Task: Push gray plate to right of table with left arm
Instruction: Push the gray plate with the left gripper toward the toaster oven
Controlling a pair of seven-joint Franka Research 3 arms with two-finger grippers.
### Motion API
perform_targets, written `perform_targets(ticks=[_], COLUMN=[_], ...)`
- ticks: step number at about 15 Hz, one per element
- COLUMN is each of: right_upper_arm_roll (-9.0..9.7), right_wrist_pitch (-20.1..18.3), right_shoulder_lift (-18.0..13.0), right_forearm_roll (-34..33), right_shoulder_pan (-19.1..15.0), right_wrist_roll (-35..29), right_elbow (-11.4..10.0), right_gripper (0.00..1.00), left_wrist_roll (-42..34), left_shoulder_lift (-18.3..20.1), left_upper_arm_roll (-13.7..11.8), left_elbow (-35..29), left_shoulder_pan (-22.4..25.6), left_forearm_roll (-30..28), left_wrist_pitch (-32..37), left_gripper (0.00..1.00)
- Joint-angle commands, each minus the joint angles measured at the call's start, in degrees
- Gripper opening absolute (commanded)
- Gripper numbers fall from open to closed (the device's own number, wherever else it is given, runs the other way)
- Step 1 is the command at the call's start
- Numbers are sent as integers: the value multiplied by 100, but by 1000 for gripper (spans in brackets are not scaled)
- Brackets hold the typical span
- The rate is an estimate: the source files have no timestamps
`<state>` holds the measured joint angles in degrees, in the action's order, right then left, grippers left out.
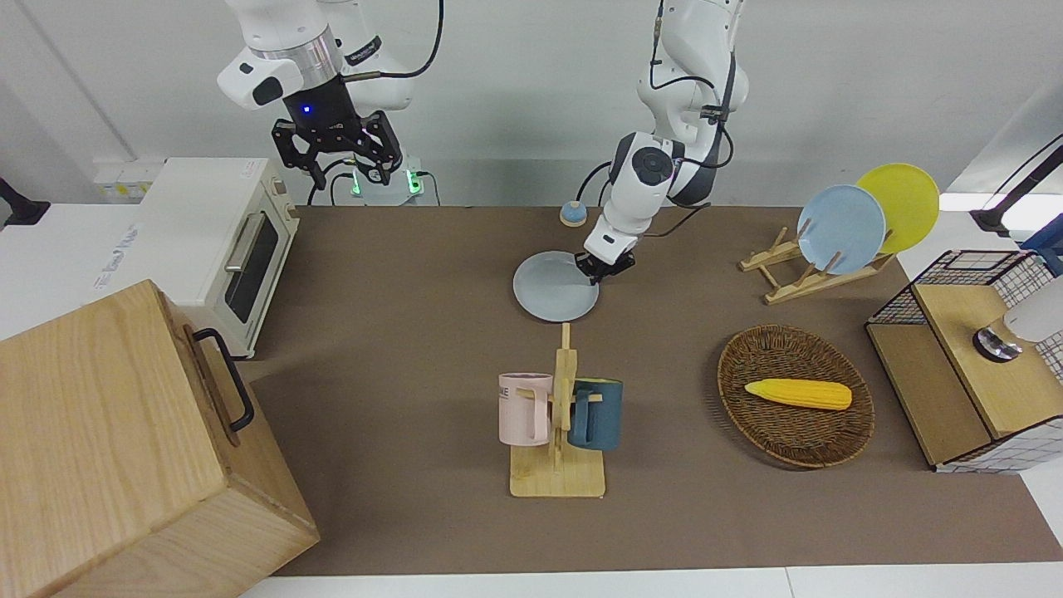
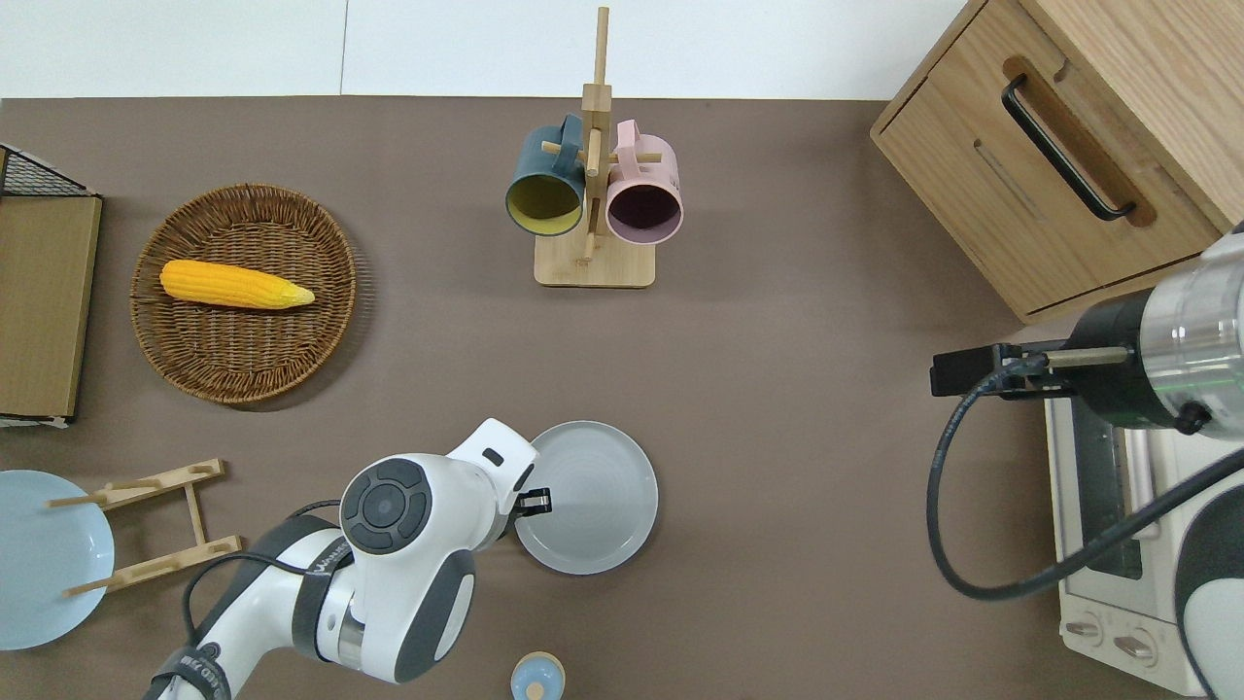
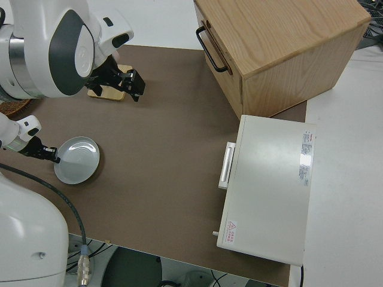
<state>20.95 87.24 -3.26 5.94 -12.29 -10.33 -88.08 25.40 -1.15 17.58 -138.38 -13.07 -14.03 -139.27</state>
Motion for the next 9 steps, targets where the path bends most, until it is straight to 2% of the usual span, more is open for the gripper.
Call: perform_targets(ticks=[1, 9], right_upper_arm_roll=[23, 23], right_wrist_pitch=[-31, -31], right_shoulder_lift=[36, 36], right_forearm_roll=[92, 92], right_shoulder_pan=[-37, -37], right_wrist_roll=[-12, -12], right_elbow=[81, 81], right_gripper=[996, 996], left_wrist_roll=[482, 1027], left_shoulder_lift=[-420, -720], left_upper_arm_roll=[-10, -9], left_elbow=[328, 575], left_shoulder_pan=[-335, -872], left_forearm_roll=[-73, -82], left_wrist_pitch=[-171, -540], left_gripper=[0, 0])
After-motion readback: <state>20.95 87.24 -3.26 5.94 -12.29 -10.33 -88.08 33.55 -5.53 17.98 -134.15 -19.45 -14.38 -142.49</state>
